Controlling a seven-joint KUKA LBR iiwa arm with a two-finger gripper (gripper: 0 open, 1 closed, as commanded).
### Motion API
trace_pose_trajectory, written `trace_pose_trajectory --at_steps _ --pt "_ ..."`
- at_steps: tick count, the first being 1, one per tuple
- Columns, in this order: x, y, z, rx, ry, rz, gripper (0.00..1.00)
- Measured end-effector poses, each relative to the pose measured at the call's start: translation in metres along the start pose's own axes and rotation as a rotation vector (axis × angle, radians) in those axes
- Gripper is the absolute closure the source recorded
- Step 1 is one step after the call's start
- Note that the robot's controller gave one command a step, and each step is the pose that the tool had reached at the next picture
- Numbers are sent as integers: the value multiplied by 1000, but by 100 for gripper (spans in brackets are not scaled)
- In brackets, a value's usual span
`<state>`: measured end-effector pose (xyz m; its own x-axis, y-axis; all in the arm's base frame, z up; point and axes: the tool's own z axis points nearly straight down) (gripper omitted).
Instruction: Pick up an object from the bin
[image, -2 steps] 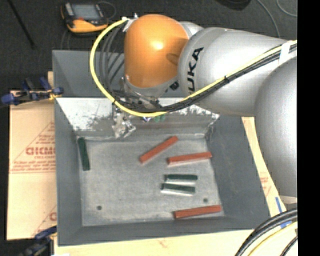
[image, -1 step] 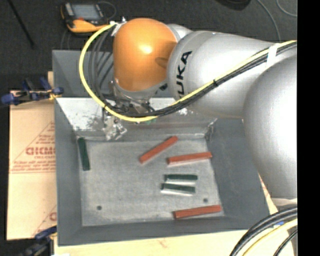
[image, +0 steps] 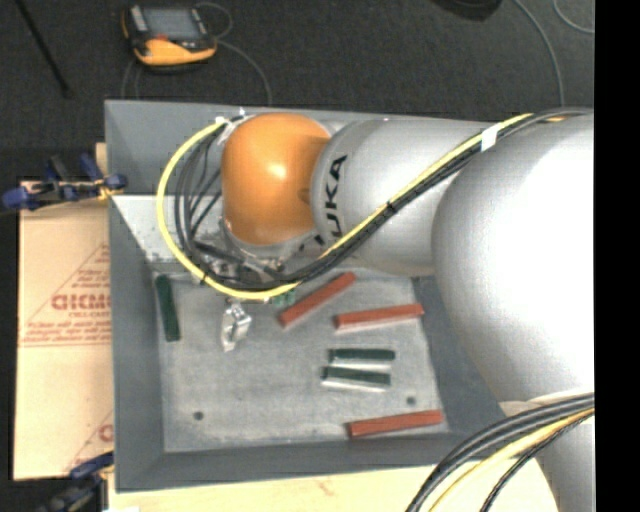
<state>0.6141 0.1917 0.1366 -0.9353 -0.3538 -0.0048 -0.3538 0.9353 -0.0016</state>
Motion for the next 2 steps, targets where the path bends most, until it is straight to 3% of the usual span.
trace_pose_trajectory --at_steps 1,2 --pt "2 1 2 -2 1 1 0" --pt "-8 -17 20 -5 -7 61 0"
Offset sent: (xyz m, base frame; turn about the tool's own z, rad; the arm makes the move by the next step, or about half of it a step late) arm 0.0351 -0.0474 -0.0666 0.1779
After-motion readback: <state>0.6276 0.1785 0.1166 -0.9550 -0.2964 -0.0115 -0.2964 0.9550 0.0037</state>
